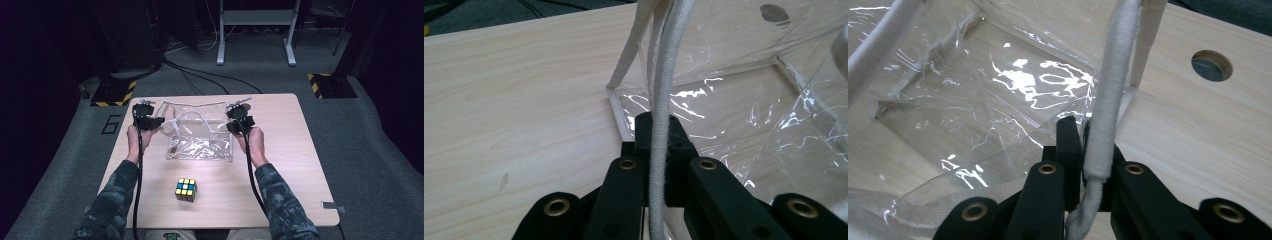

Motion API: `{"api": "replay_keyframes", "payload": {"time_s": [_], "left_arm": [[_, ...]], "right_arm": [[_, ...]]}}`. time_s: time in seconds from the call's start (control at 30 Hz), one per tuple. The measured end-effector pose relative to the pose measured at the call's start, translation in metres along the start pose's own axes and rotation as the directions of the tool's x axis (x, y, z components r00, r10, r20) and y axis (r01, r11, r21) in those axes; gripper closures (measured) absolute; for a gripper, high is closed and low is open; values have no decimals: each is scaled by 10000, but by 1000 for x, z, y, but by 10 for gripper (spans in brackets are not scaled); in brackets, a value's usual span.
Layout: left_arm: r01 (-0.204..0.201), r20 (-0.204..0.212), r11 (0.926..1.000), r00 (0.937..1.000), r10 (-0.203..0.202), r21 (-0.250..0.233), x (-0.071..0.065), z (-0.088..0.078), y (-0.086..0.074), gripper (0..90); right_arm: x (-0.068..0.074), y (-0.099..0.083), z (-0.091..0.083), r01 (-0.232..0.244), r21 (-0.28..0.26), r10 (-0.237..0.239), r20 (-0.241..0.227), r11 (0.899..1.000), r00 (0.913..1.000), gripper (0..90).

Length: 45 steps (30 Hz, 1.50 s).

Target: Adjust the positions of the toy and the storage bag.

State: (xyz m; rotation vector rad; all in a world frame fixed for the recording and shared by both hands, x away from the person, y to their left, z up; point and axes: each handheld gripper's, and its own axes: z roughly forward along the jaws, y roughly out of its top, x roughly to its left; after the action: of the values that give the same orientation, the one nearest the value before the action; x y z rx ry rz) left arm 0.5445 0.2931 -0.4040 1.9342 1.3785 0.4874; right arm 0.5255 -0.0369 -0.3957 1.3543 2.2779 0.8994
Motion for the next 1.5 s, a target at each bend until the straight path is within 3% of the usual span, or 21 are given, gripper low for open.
{"api": "replay_keyframes", "payload": {"time_s": [0.27,0.47,1.03,1.5], "left_arm": [[-313,117,9995,9994,314,-73,-2,-5,1,888],[-546,285,9985,9981,548,-93,-5,-8,2,889],[-1061,594,9944,9926,1058,23,-24,-6,9,889],[-1424,763,9894,9872,1400,268,-41,2,15,889]], "right_arm": [[-14,-1,-13,124,-19,-124,277,9999,9995,890],[-33,-7,-24,-101,-79,104,383,9999,9992,892],[-68,-17,-38,-279,263,256,838,9993,9962,894],[-93,-17,-37,-582,664,495,1266,9961,9907,889]]}}
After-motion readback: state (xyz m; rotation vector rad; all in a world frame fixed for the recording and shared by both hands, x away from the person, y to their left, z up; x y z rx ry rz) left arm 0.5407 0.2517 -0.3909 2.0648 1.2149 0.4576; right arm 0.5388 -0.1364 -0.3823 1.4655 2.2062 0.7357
